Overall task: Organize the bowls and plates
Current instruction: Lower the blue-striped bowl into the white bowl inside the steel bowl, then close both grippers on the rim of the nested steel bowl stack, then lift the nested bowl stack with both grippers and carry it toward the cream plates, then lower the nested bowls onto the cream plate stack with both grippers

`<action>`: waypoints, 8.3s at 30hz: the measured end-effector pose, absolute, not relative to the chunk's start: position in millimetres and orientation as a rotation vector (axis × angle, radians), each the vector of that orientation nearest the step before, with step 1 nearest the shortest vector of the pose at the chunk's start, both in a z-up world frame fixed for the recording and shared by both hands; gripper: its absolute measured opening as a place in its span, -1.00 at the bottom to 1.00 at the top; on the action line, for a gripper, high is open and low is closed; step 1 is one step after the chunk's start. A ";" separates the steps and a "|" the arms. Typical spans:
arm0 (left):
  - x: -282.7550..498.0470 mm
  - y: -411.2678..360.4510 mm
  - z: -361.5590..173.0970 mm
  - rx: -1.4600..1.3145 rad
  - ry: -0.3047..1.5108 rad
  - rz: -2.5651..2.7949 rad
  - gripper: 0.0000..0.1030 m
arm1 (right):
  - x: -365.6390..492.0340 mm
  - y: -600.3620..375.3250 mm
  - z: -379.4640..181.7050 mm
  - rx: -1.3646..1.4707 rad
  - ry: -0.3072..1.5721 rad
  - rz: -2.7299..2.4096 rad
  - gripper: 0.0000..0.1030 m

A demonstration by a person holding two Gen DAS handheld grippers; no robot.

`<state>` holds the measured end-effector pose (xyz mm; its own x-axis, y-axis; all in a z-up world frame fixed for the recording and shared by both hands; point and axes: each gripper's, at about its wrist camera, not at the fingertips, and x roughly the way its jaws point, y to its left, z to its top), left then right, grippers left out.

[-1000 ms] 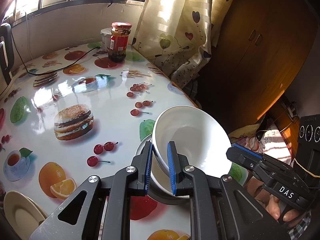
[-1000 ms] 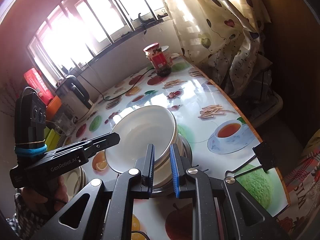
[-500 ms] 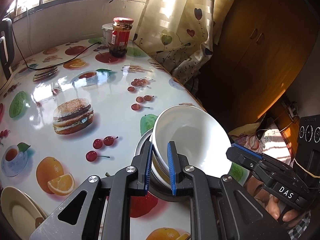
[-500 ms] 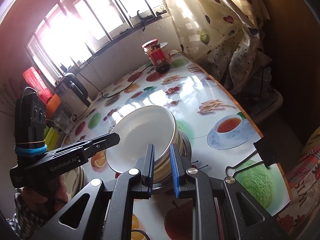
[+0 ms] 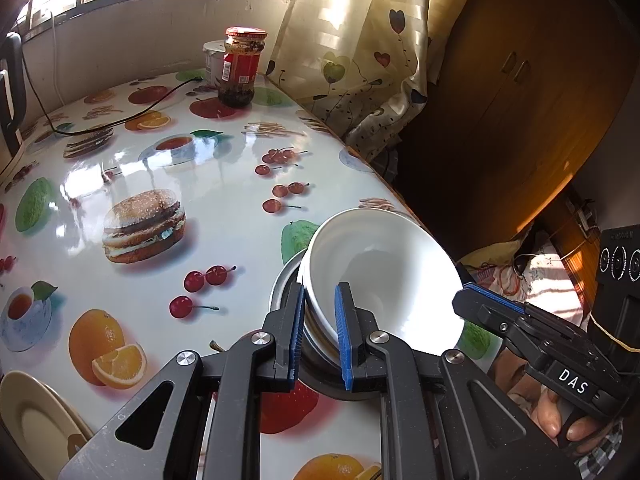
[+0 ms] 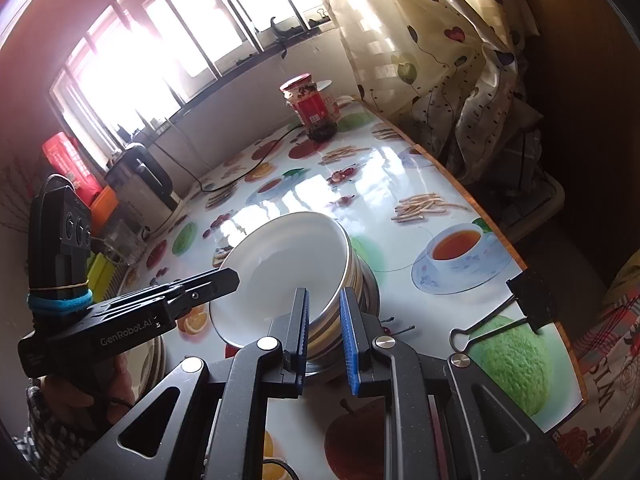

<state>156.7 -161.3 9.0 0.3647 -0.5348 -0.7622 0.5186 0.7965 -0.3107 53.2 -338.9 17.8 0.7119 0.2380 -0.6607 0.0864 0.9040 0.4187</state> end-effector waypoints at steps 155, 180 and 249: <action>149.1 -66.6 -6.1 -0.242 0.994 -0.638 -0.77 | 89.4 -325.5 -7.0 0.571 0.827 0.394 -0.79; 119.6 39.8 5.8 -0.318 0.936 -0.458 -0.77 | 109.0 -225.1 2.6 0.491 0.866 0.589 -0.79; 76.1 147.2 -24.0 -0.400 0.950 -0.231 -0.77 | 132.9 -104.8 -25.7 0.376 1.001 0.773 -0.79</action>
